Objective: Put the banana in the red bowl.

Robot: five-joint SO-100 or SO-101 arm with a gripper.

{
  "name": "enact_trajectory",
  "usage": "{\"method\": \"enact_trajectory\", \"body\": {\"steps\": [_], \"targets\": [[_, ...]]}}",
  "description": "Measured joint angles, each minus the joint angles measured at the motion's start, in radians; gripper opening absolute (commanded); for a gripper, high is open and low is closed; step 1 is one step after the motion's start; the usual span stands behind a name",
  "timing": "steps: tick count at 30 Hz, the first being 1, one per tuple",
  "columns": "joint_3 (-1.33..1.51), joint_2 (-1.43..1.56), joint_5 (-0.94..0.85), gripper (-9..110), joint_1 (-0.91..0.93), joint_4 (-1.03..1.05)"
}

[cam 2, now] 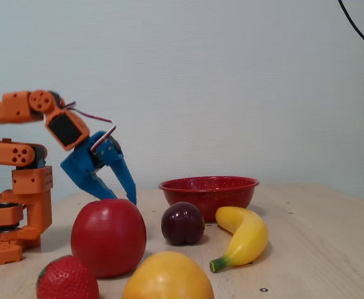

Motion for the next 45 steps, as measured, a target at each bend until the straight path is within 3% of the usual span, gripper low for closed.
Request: {"method": "enact_trajectory", "body": {"steps": [13,29,45], "targets": [[-0.595,-0.505,0.04,0,0.002,0.225],[-1.204,-1.058,0.012,12,-0.008,0.449],[-1.609,-1.552,0.006,47,-0.081,0.525]]}}
